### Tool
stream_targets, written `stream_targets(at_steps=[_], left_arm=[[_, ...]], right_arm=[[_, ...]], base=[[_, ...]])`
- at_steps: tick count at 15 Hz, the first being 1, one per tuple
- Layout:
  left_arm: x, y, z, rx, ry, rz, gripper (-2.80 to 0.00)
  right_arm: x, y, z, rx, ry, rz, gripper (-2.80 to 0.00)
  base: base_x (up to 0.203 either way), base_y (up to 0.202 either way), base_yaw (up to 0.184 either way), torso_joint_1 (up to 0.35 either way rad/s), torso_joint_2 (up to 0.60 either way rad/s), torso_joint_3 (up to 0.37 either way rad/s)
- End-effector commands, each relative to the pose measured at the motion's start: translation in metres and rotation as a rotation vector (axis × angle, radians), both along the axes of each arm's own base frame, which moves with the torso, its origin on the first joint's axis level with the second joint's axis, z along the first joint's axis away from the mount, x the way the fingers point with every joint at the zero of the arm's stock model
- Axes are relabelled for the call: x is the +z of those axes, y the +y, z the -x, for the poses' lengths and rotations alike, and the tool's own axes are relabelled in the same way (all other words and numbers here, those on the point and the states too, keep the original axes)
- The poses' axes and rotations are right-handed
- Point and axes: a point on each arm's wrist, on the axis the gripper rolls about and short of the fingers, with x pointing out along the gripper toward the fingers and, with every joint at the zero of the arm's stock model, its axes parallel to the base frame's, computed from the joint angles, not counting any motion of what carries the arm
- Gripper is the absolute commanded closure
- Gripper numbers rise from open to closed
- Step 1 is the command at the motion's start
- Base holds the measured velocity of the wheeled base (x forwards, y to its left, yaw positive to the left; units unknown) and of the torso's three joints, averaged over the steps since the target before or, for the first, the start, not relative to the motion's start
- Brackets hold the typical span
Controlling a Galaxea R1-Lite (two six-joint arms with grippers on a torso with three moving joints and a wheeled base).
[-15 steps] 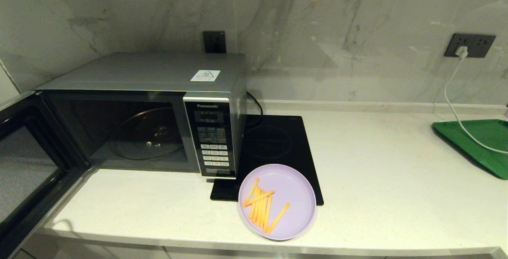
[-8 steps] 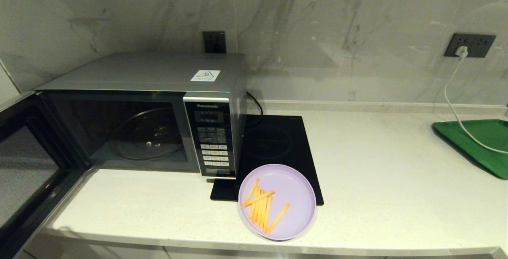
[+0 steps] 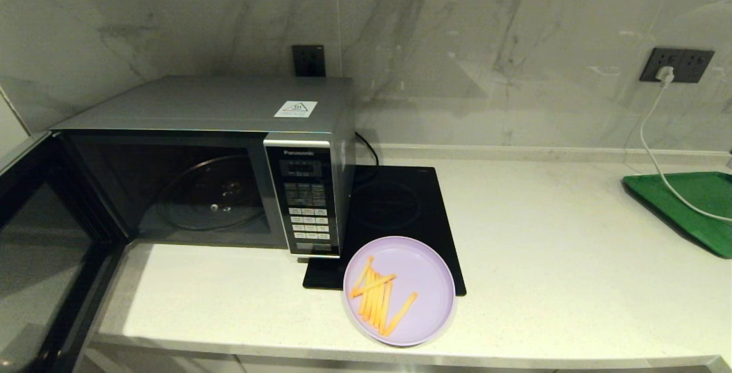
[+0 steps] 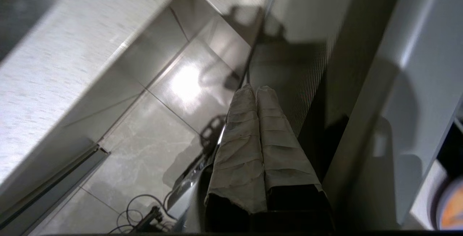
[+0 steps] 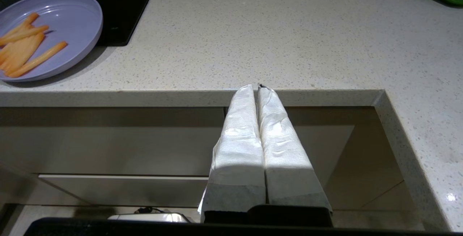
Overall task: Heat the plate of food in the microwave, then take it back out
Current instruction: Close the microwave oven
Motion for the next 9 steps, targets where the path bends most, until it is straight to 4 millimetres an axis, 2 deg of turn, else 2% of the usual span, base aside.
stream_targets(at_steps=[1,7,8,9], left_arm=[[0.001,-0.041,0.011,-0.113,-0.023,-0.008,0.00],[-0.006,-0.130,0.008,-0.397,-0.045,0.104,0.00],[-0.006,-0.146,0.003,-0.420,-0.057,0.105,0.00],[-0.007,-0.162,-0.009,-0.393,-0.090,0.087,0.00]], right_arm=[[0.000,0.000,0.000,0.000,0.002,0.000,0.00],[0.000,0.000,0.000,0.000,0.001,0.000,0.00],[0.000,0.000,0.000,0.002,0.002,0.000,0.00],[0.000,0.000,0.000,0.001,0.002,0.000,0.00]], base=[[0.000,0.000,0.000,0.000,0.00,0.000],[0.000,0.000,0.000,0.000,0.00,0.000],[0.000,0.000,0.000,0.000,0.00,0.000],[0.000,0.000,0.000,0.000,0.00,0.000]])
